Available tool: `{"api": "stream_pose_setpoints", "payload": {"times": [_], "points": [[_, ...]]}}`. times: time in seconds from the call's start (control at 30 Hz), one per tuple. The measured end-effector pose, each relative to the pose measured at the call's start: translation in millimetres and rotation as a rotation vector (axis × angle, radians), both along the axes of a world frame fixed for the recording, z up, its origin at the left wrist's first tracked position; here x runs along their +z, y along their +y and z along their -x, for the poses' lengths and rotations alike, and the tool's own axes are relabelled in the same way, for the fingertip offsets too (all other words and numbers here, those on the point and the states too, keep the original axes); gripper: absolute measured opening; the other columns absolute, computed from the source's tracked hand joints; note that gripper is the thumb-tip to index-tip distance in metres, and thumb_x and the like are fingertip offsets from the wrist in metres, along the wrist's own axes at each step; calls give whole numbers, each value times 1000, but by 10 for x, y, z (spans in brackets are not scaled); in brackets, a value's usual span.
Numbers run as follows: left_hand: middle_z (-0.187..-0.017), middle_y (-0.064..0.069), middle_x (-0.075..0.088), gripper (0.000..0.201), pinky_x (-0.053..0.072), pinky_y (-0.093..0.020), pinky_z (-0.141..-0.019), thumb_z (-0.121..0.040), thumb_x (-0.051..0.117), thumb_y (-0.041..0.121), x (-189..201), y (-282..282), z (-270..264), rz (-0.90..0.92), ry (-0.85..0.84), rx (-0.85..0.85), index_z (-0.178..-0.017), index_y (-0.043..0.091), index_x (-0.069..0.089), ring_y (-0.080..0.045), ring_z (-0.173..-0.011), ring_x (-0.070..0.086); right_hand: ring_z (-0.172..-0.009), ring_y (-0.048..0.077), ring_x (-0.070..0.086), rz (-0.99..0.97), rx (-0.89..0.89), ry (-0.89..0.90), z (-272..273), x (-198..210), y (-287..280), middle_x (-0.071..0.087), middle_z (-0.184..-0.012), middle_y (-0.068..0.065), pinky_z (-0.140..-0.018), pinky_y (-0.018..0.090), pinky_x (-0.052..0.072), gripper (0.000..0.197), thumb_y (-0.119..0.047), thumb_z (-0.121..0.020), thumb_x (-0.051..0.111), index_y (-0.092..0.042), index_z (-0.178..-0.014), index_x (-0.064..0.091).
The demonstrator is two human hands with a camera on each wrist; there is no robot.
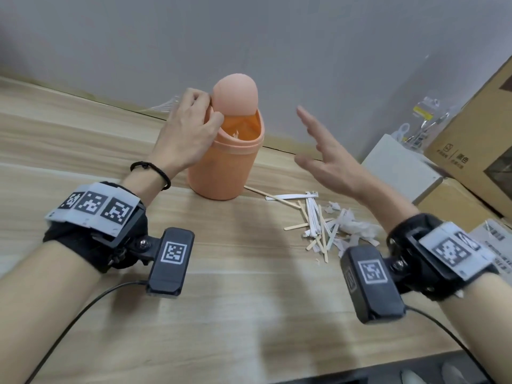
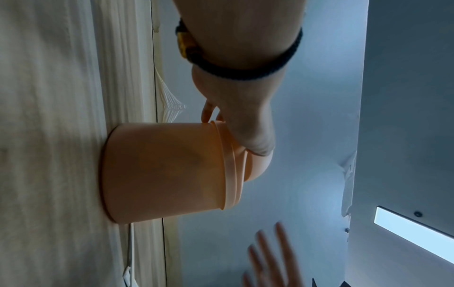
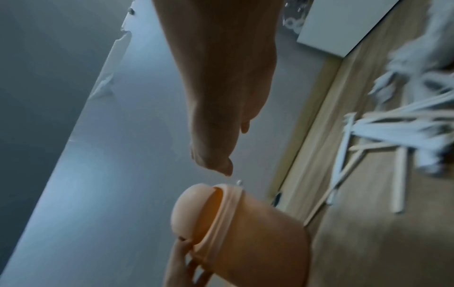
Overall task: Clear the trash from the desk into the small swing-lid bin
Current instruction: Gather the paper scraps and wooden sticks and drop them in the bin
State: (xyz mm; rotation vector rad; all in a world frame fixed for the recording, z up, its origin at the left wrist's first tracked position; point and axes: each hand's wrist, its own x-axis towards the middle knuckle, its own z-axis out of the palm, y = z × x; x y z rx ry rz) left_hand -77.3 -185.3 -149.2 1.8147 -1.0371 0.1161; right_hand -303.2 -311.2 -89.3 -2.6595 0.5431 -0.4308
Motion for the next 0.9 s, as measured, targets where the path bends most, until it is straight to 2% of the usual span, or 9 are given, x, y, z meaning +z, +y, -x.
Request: {"api": "stream_pose_setpoints", "payload": {"times": [0.07, 0.2, 0.3, 0.37, 0.5, 0.6, 0.67, 0.77, 0.9], "points": [[-108, 5, 39, 34, 40, -43, -88, -81, 29, 43, 0, -12, 16, -7, -5, 1, -89, 15, 46, -29, -103, 47, -141, 8, 30, -50, -28, 94, 228, -180, -80, 31, -156, -8, -118, 35, 27, 59, -15, -98, 51, -30, -150, 29], [-107, 4, 39, 33, 38, -41, -86, -84, 31, 41, 0, -23, 28, -10, -29, 2, -91, 12, 46, -28, -101, 46, -119, 9, 53, -119, -135, 112, 477, -552, -148, 57, -130, -7, -104, 36, 44, 31, -14, -97, 51, -29, -123, 60], [-107, 3, 39, 32, 36, -38, -83, -86, 32, 38, 4, -37, 43, -10, -43, 10, -91, 11, 46, -28, -101, 47, -110, 8, 56, -236, -226, 26, 625, -778, -116, 58, -125, -5, -88, 20, 48, 28, -12, -96, 50, -31, -112, 65], [-109, -2, 41, 29, 34, -36, -82, -87, 33, 37, 0, -55, 60, -12, -56, 14, -91, 11, 46, -28, -100, 47, -109, 6, 54, -277, -279, -39, 731, -881, -101, 57, -126, -7, -79, 9, 44, 30, -9, -96, 48, -30, -110, 64], [-118, -9, 44, 31, 35, -37, -85, -88, 34, 36, -27, -76, 92, -15, -81, 18, -98, 10, 47, -30, -104, 47, -105, 3, 54, -286, -432, -195, 919, -1017, -104, 55, -128, -9, -72, 2, 41, 41, -1, -93, 43, -25, -119, 63], [-126, -14, 44, 46, 35, -43, -97, -88, 36, 33, -50, -110, 180, 4, -81, 2, -128, 10, 45, -34, -115, 45, -80, 6, 52, -334, -554, -317, 996, -1151, -165, 53, -129, -11, -66, 11, 44, 48, -5, -92, 45, -45, -113, 60], [-132, -14, 42, 51, 33, -43, -103, -91, 37, 33, -74, -143, 280, 7, -88, -17, -139, 14, 37, -33, -120, 42, -89, 12, 52, -338, -621, -382, 1004, -1212, -201, 52, -129, -9, -78, 30, 49, 51, -10, -90, 47, -59, -99, 56], [-134, -11, 41, 50, 33, -40, -102, -93, 37, 36, -104, -182, 431, 17, -92, -36, -137, 14, 39, -31, -121, 42, -104, 16, 53, -326, -676, -389, 992, -1229, -226, 47, -130, -10, -92, 41, 51, 49, -12, -88, 49, -59, -99, 52], [-132, -12, 43, 47, 34, -40, -102, -93, 37, 36, -110, -247, 586, 34, -105, -47, -132, 11, 42, -31, -118, 43, -104, 20, 52, -308, -706, -365, 1016, -1247, -277, 38, -120, -16, -96, 50, 50, 44, -15, -85, 54, -55, -104, 53]]}}
